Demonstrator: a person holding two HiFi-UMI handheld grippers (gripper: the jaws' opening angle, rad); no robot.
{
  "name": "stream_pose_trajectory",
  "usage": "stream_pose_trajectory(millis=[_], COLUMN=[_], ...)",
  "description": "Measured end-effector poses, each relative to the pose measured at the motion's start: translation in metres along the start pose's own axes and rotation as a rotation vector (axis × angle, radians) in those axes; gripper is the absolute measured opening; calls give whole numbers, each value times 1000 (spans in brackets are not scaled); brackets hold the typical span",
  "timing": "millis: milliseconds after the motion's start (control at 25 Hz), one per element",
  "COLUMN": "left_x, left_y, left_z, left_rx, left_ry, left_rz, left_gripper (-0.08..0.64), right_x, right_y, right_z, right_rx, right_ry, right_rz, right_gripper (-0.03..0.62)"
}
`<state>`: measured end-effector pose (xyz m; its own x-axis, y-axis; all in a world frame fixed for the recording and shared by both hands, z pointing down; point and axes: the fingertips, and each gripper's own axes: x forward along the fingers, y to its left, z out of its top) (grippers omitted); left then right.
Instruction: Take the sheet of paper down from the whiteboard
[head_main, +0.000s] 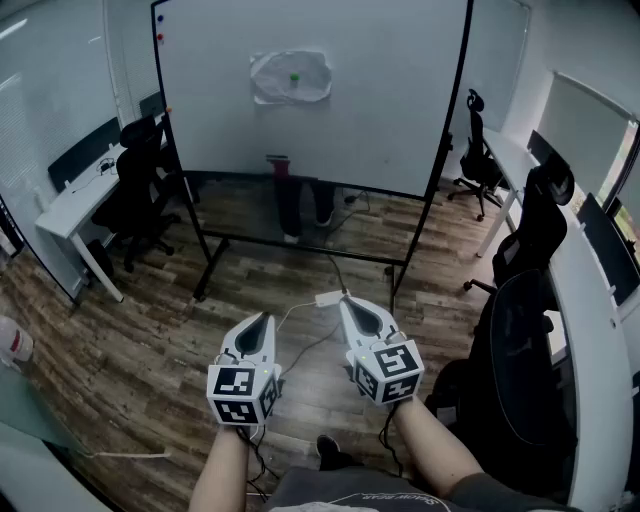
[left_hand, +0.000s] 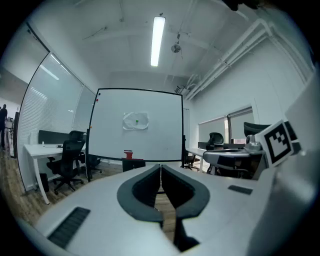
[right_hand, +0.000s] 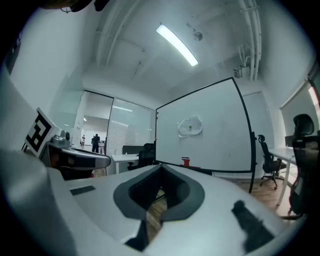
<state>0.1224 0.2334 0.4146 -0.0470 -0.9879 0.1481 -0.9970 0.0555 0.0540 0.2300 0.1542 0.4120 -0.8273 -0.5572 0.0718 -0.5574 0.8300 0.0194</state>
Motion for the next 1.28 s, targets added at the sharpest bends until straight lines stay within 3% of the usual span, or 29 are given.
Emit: stream_pose_trajectory(millis=[440, 640, 760, 1120, 1280], left_x=[15, 19, 23, 57, 79], left_y=[2, 10, 20, 52, 60], left_z=[-3, -3, 0, 7, 17], left_rx=[-3, -10, -11, -22, -15], left_ry=[8, 8, 5, 7, -2], left_rz=[-2, 17, 37, 100, 106], left_gripper=[20, 20, 20, 20, 20], right_x=[12, 23, 37, 95, 117], right_y=[-4, -7, -10, -21, -40], right_z=[-3, -4, -2, -6, 0], right_rx=[-5, 81, 125, 104, 128], right_ry=[9, -14, -34, -3, -18], right_rz=[10, 29, 38, 85, 48], right_gripper=[21, 21, 21, 21, 21])
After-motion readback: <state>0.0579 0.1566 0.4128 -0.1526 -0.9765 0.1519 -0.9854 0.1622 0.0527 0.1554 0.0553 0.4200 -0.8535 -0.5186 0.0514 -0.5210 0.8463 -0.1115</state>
